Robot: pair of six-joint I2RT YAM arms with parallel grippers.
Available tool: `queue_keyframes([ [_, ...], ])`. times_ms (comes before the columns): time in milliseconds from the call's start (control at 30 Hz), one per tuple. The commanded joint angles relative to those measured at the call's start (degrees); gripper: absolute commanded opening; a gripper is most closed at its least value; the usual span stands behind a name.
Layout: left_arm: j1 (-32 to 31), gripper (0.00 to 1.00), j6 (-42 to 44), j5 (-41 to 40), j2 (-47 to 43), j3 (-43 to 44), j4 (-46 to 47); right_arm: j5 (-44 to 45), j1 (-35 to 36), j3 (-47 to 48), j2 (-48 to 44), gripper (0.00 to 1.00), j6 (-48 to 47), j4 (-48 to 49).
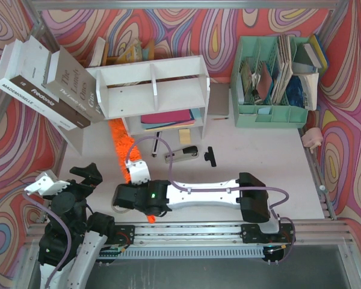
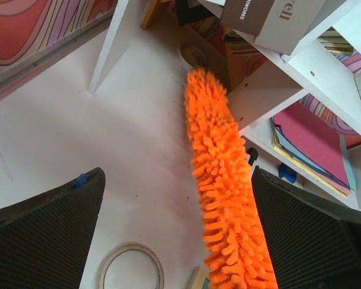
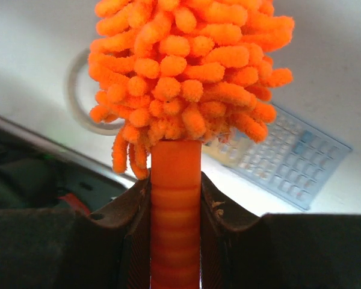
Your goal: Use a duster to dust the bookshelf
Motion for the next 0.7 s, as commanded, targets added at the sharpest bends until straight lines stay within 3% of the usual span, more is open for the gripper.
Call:
queue_keyframes([
  [0,0.2,0.98,-0.5,0.6,-0.8,0.9,-0.4,-1.2,-3.1,-2.6,-1.2,0.00,4.1,-3.4],
  [200,0.2,0.98,-0.6,0.6,-0.8,0.9,-0.4,-1.1,-3.3,3.0,1.9,0.00,3.7,-6.9],
  [467,0.2,0.98,-0.6,0.8,-0.8,0.8,-0.5,10.9,1.0,4.1,-2.4,0.00,6.3,-8.4],
  [567,0.2,0.98,-0.6,0.9,-0.8,0.7,-0.4,9.4,0.8,2.4,-2.4,0.00,6.6,-7.4],
  [667,0.2,0.98,-0.6,0.9,-0.8,0.8,-0.4,1.7,-1.4,-0.5,-1.4,0.00,6.0,-4.6],
])
